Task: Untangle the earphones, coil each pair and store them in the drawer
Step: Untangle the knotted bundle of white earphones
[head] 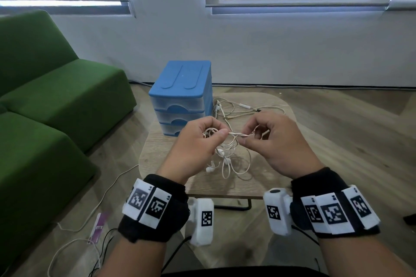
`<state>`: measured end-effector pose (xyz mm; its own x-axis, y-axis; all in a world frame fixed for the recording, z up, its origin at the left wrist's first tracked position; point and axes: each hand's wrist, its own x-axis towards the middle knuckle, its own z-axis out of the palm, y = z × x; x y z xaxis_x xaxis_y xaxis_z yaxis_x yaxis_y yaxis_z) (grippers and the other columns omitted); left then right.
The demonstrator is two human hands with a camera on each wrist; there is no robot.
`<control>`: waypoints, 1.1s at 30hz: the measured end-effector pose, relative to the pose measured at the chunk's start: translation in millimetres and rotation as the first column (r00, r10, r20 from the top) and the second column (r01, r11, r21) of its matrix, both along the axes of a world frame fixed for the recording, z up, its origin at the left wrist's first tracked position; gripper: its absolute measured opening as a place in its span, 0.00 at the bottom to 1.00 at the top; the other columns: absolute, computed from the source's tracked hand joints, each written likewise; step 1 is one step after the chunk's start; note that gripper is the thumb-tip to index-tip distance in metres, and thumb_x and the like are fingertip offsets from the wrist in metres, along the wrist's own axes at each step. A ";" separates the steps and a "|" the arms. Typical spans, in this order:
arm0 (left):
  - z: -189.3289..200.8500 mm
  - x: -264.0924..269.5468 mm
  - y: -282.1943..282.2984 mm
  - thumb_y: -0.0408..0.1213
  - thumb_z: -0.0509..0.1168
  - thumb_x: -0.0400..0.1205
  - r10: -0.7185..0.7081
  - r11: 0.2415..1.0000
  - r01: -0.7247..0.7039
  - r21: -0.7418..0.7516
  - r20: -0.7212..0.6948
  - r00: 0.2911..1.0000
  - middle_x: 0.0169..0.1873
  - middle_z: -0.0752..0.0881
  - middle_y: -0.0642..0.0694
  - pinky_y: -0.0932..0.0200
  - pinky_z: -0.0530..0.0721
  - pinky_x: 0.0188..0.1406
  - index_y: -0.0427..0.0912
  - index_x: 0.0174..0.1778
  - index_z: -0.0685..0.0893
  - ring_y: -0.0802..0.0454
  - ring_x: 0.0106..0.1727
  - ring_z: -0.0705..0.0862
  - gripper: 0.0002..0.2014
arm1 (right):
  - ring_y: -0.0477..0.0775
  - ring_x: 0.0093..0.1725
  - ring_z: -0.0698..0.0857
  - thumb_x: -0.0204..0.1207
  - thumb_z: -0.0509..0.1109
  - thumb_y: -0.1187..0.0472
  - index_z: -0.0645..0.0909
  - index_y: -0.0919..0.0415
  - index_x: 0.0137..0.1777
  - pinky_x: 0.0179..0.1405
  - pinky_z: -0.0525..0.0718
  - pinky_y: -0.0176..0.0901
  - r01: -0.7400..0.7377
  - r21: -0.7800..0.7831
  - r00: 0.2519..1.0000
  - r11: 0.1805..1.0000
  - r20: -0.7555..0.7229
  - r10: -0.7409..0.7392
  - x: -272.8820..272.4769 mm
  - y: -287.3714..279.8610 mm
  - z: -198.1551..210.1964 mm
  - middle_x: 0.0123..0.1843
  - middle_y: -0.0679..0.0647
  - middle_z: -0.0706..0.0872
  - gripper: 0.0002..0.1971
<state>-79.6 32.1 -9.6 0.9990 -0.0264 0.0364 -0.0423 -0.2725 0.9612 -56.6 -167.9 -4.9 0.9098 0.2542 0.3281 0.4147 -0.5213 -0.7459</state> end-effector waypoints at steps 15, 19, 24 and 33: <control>4.7 -2.3 -2.6 0.43 0.74 0.84 0.134 0.986 -0.142 0.091 0.094 0.987 0.43 0.91 0.48 0.76 0.78 0.33 0.48 0.42 0.90 0.60 0.41 0.85 0.06 | 0.43 0.31 0.80 0.70 0.86 0.60 0.89 0.49 0.49 0.34 0.80 0.34 -0.053 0.033 0.995 0.998 -0.081 0.056 -4.4 -4.6 -8.1 0.35 0.46 0.87 0.12; 2.9 -2.6 -10.5 0.44 0.74 0.84 0.157 0.984 -0.164 0.070 0.098 0.983 0.39 0.92 0.51 0.68 0.80 0.41 0.49 0.41 0.90 0.55 0.44 0.86 0.07 | 0.44 0.29 0.81 0.74 0.83 0.55 0.89 0.49 0.47 0.31 0.76 0.30 0.110 -0.001 0.992 0.994 0.055 -0.110 -3.6 1.4 -13.8 0.28 0.48 0.85 0.06; 3.5 -3.5 -12.9 0.43 0.74 0.84 0.129 0.990 -0.136 0.041 0.130 0.983 0.36 0.89 0.56 0.66 0.80 0.41 0.48 0.40 0.89 0.62 0.37 0.81 0.07 | 0.46 0.25 0.85 0.79 0.76 0.63 0.91 0.51 0.56 0.31 0.84 0.40 0.048 0.134 0.994 0.990 -0.103 -0.034 -3.8 6.9 -13.8 0.30 0.51 0.90 0.08; 1.5 0.3 -5.0 0.44 0.76 0.83 0.126 0.984 -0.141 0.111 0.135 0.983 0.36 0.90 0.55 0.70 0.78 0.39 0.51 0.40 0.90 0.64 0.39 0.83 0.07 | 0.61 0.21 0.86 0.84 0.72 0.61 0.92 0.54 0.53 0.24 0.84 0.44 0.103 0.370 0.979 0.923 -0.201 -0.029 -4.3 6.7 1.7 0.46 0.50 0.95 0.07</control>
